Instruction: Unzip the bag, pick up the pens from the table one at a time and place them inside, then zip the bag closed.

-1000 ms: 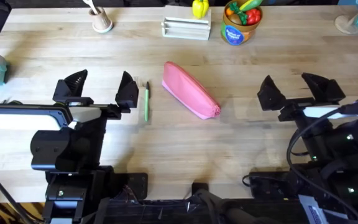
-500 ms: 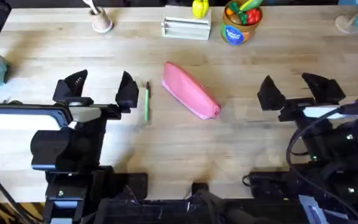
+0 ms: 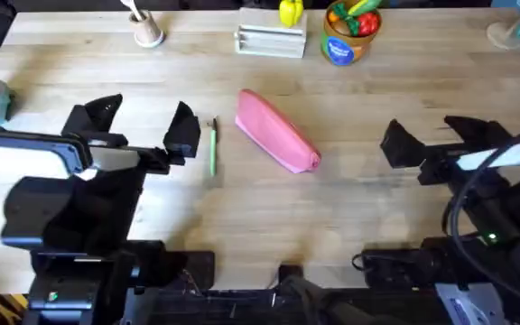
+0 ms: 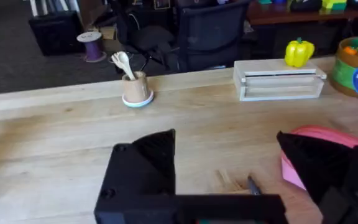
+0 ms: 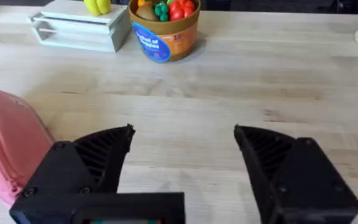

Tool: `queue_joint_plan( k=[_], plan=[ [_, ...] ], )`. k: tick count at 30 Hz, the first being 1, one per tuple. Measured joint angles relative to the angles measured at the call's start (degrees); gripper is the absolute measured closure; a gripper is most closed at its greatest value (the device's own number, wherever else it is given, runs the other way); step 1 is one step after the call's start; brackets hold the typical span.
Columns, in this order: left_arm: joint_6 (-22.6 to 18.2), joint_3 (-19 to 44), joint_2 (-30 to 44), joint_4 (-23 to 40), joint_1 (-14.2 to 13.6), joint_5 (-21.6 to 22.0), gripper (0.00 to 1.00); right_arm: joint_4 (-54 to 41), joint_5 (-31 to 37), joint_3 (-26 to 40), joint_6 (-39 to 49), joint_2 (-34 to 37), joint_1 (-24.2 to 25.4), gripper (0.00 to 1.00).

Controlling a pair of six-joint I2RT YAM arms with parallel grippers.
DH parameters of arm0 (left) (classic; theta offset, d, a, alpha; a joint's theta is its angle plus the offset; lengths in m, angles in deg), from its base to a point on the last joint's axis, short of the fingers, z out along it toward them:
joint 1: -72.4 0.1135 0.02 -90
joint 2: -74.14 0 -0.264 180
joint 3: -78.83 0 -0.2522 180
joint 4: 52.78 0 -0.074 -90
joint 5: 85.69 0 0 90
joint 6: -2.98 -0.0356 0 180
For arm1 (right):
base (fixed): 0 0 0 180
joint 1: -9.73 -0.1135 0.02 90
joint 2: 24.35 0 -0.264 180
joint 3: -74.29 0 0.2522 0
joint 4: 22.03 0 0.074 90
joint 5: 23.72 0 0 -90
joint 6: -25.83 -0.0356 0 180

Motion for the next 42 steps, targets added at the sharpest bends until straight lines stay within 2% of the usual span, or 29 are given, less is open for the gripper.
queue_joint_plan(
  k=[5, 10, 15, 17, 20, 23, 25, 28, 31, 34, 42],
  plan=[
    [-7.44, 13.24, 10.16, 8.54, 0.0, -2.68, 0.01, -7.84, -0.18, 13.59, -0.04, 9.1, 0.0, 0.004],
    [-15.85, 29.27, 24.35, 20.8, 0.0, -5.35, 0.01, -18.44, -0.41, 26.93, -0.05, 20.69, 0.0, 0.004],
    [-27.04, 44.93, 39.58, 34.51, 0.0, -8.15, 0.01, -31.3, -1.22, 39.59, -1.01, 32.54, 0.0, 0.004],
    [-34.22, 50.14, 45.26, 39.93, 0.01, -9.18, 0.01, -34.79, -2.35, 43.4, -1.14, 36.33, 0.0, 0.004],
    [-47.84, 55.2, 52.14, 45.86, 0.0, -11.5, 0.009, -36.61, -4.92, 46.91, -1.32, 40.3, 0.0, 0.004],
    [-63.32, 56.84, 57.1, 46.61, 0.0, -15.43, 0.008, -36.74, -7.56, 47.62, -1.33, 41.89, 0.0, 0.004],
    [-72.25, 56.9, 59.31, 46.76, 0.0, -18.18, 0.008, -37.0, -8.68, 47.62, -1.35, 42.29, 0.0, 0.004],
    [-80.74, 56.9, 61.6, 47.11, 0.0, -22.33, 0.008, -36.72, -9.61, 47.62, -1.53, 42.45, 0.0, 0.004],
    [-85.87, 56.9, 63.66, 45.94, 0.0, -26.55, 0.008, -35.28, -9.98, 47.62, -1.55, 42.45, 0.0, 0.004],
    [-89.25, 57.0, 67.01, 43.04, 0.0, -30.79, 0.009, -34.49, -10.16, 47.62, -1.55, 42.45, 0.0, 0.004],
    [-91.65, 57.08, 80.41, 37.54, 0.0, -42.28, 0.009, -34.46, -10.39, 47.62, -1.57, 42.45, 0.0, 0.004]
  ],
)
